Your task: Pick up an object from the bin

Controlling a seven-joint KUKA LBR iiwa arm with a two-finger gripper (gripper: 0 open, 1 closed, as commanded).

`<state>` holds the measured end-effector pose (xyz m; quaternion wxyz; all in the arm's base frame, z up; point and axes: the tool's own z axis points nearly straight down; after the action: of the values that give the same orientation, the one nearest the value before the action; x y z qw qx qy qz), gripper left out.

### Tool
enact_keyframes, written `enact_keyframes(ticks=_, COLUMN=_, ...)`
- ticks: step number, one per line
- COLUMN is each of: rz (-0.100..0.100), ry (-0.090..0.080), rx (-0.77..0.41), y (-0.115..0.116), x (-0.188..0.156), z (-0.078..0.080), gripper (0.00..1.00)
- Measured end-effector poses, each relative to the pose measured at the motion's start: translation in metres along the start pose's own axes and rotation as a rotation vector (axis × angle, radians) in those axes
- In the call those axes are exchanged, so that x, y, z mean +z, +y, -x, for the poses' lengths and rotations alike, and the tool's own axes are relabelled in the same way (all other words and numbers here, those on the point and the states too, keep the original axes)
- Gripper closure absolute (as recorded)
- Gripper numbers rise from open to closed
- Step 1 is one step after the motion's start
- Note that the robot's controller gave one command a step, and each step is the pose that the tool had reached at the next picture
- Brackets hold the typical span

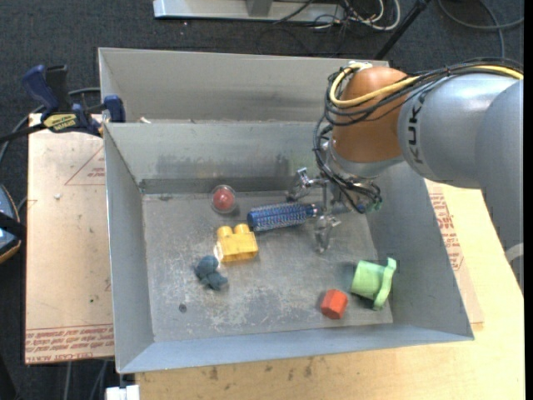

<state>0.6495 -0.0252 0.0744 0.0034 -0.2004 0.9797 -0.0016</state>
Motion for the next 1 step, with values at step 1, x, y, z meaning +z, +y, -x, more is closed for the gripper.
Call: enact_keyframes(ticks=1, rz=-0.002, ry=-0.009, rx=0.002, y=-0.0012, x=-0.0041, z=0.0021, gripper=1.00)
